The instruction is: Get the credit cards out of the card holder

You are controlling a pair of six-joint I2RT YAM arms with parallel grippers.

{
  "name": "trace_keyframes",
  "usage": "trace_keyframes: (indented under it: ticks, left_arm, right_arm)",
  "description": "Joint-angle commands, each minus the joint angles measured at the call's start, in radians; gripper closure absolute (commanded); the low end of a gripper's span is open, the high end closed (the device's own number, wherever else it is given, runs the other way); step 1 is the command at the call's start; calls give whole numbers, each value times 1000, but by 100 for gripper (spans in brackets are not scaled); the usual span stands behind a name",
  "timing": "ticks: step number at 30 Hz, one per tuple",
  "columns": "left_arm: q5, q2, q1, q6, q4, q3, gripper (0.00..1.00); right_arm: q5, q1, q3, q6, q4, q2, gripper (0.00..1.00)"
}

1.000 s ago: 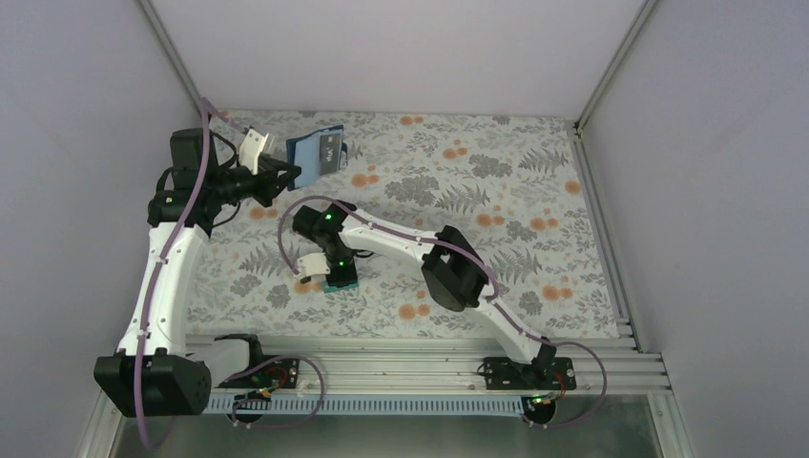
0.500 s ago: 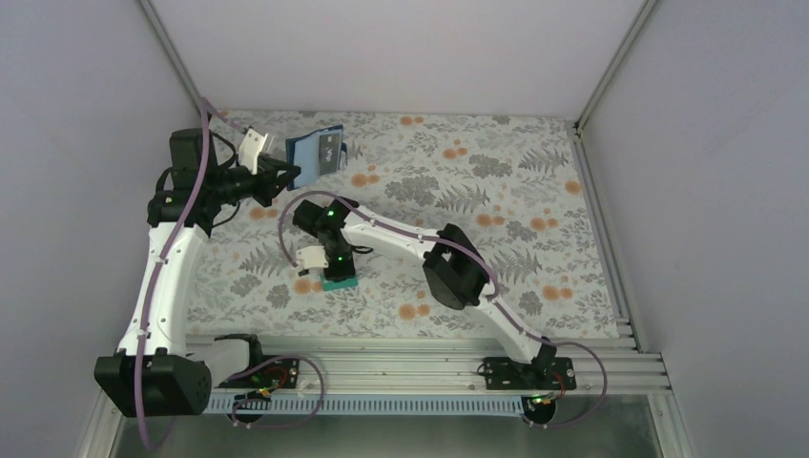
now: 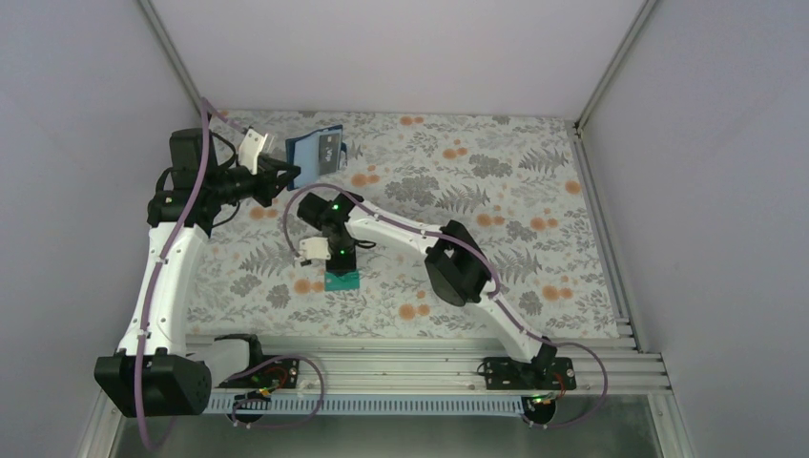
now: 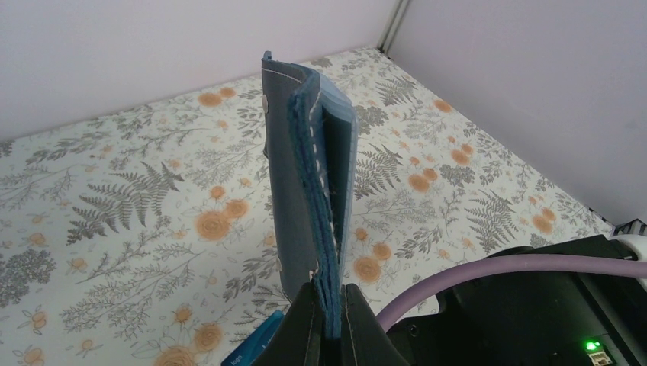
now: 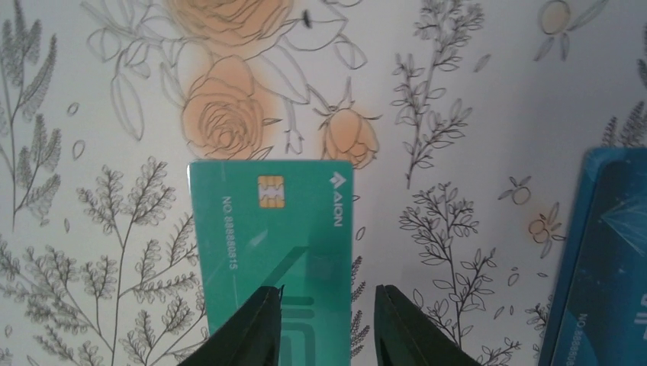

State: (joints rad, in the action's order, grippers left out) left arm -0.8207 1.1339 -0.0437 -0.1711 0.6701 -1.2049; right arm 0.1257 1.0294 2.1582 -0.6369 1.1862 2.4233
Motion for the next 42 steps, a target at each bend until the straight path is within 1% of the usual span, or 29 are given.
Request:
trace_keyframes:
  ticks: [1, 4, 7, 9, 12, 14, 16, 21, 23, 25, 26, 27, 29, 31, 32, 33, 38, 40, 42]
  left_arm:
    - [-23, -12, -7, 6, -26, 8, 98]
    - [-25, -11, -8, 5, -26, 7, 98]
    - [-26, -12, -8, 5, -25, 6, 98]
    - [-26, -11, -8, 3, -23, 4, 98]
    - [-26, -13, -8, 2, -21, 2, 98]
    - [-26, -12, -8, 2, -21, 1, 98]
    - [-30, -11, -8, 2, -21, -2, 98]
    - [-78, -10, -8, -4, -19, -4, 98]
    - [-130, -13, -8, -17, -13, -8, 98]
    - [-209, -16, -8, -34, -3, -10, 98]
    - [-251, -16, -8, -44, 4, -13, 98]
    - [-287, -17, -8, -53, 12, -18, 98]
    - [-355, -18, -8, -74, 28, -28, 98]
    - [-397, -20, -7, -93, 42, -32, 98]
    - [-417, -22, -7, -101, 46, -32, 98]
    - [-433, -23, -7, -109, 52, -33, 98]
    - [-513, -25, -7, -161, 94, -47, 98]
    - [-537, -26, -7, -178, 110, -54, 98]
    - [-556, -26, -7, -192, 119, -56, 98]
  right_arm:
    - [-29, -9, 24, 28, -43, -9, 64]
    - [-64, -11, 19, 47, -83, -28, 60]
    - [-153, -12, -20, 86, -174, -84, 56]
    - [-205, -12, -81, 110, -246, -158, 56]
    - [-207, -11, -242, 130, -368, -296, 56]
    - [-148, -12, -401, 125, -469, -411, 56]
    - [-45, -13, -528, 107, -537, -531, 56]
    - [276, -37, -747, 56, -642, -796, 55]
    - [434, -91, -829, 74, -720, -905, 53]
    - [550, -175, -884, 157, -835, -989, 46]
    - [586, -217, -904, 212, -897, -1021, 40]
    - [598, -252, -919, 292, -970, -1050, 32]
    - [542, -289, -930, 385, -1039, -1089, 12]
    - [474, -309, -922, 445, -1065, -1104, 10]
    - [454, -320, -918, 478, -1078, -1109, 4]
    - [438, -332, -919, 514, -1092, -1114, 1]
    - [439, -391, -940, 684, -1188, -1121, 0]
    - [445, -403, -932, 723, -1199, -1105, 0]
    - [485, -407, -920, 741, -1209, -1083, 0]
